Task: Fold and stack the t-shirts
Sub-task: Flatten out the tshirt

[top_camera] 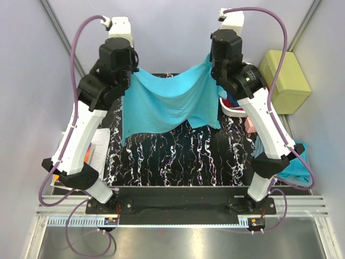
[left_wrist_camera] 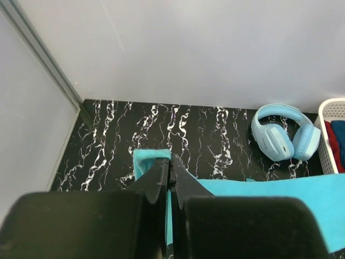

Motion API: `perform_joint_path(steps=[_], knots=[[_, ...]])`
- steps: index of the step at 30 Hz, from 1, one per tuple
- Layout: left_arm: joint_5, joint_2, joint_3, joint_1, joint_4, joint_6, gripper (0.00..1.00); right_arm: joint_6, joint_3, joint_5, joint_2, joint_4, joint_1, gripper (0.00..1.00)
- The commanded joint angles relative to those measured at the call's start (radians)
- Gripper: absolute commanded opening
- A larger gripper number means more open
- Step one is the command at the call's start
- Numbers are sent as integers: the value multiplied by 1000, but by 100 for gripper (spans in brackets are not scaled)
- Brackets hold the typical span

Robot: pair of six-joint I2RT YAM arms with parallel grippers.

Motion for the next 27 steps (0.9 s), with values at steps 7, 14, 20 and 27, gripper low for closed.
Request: perform_joint_path(steps=[7,14,20,27], knots=[[-534,-75,41,-412,206,333,0,-178,-26,232,-147,122,180,0],[-762,-116,-69,-644,523,647,0,-235,-158,339,-262,192,266,0],[-873,-115,-301,-799,1546,1443,0,-380,-276,435,-337,362,358,0],[-895,28,-160,-905,1927,1815,0,-683,-394,522,-385,714,482,0]])
